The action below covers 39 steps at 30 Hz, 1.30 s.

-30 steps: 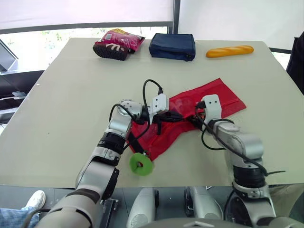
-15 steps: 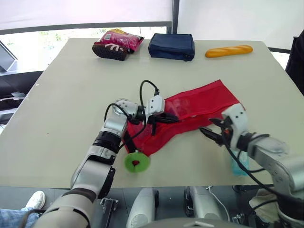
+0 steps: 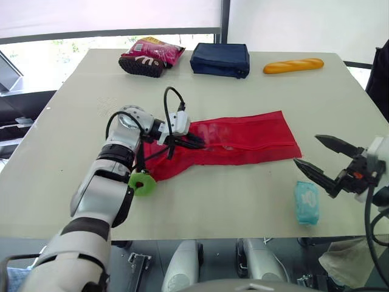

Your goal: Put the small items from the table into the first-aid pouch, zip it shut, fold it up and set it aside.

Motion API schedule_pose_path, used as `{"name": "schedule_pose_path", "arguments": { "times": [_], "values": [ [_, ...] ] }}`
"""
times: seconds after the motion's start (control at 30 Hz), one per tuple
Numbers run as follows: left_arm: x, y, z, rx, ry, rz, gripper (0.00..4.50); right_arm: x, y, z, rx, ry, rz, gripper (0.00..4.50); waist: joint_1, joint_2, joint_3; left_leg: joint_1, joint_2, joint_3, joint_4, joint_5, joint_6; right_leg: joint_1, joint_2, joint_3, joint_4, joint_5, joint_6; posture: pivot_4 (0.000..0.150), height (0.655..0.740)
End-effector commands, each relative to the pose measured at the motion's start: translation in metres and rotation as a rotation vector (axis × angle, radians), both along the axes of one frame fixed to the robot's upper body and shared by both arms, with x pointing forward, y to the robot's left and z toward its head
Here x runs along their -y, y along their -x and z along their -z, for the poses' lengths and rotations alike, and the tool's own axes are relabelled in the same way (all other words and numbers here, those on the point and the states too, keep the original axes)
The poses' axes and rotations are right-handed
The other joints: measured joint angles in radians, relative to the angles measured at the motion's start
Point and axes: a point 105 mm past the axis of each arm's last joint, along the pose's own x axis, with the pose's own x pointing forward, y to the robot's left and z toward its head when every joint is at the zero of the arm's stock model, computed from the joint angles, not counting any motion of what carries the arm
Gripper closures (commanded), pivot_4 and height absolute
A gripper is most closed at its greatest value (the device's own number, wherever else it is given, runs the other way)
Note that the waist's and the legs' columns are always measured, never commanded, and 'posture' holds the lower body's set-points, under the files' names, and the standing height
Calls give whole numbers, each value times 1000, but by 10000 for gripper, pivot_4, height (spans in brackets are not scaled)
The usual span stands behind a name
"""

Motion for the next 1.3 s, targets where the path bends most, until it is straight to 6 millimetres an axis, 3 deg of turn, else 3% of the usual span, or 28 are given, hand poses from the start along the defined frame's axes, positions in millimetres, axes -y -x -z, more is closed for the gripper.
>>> {"name": "schedule_pose_path", "arguments": {
  "times": [0.03,0.17,0.2,0.37,0.6,0.7,0.83,0.9,1.0,1.3],
  "values": [
    [14,3,-21,-4,86,63,16903,-8,9,-16,78,-10,-34,0,0,0,0,0,0,0,0,0,0,0,0,0,0,0,0,1500,7134],
    [39,6,-31,-3,177,64,1712,-9,13,-18,76,-1,-47,0,5,0,0,-1,0,-1,0,0,0,0,0,0,0,0,0,1500,7134],
    [43,8,-31,1,179,61,720,-8,14,-18,77,2,-48,0,5,0,0,-1,0,-1,0,0,0,0,0,0,0,0,0,1500,7134],
    [71,9,-13,79,88,15,720,0,25,-21,79,61,-42,0,3,0,0,-1,-1,-1,0,0,0,0,0,1,0,0,0,1500,7134],
    [81,-10,8,149,20,-80,720,14,45,-23,56,147,-34,0,11,-1,0,1,-1,0,0,0,0,1,0,2,0,0,0,1500,7134],
    [87,-9,10,138,47,-70,8572,16,48,-21,48,156,-28,0,10,-1,1,2,-1,0,0,0,0,2,0,2,0,0,0,1500,7134],
    [95,3,16,103,77,-3,24962,17,56,-18,43,159,-18,0,11,-1,0,1,-1,0,0,0,0,1,0,2,0,0,0,1500,7134],
    [97,5,15,93,96,13,30031,19,59,-18,42,160,-7,0,16,-1,0,1,-1,0,0,0,0,2,0,1,0,0,0,1500,7134],
    [98,11,14,95,100,57,43223,20,61,-16,37,159,0,0,18,-1,0,1,-1,0,0,0,0,2,0,2,-1,0,0,1500,7134],
    [97,43,18,47,91,244,44245,22,65,-13,24,147,5,0,22,-1,0,1,0,1,0,0,0,2,0,2,-1,-1,-1,1500,7134]
  ]
}}
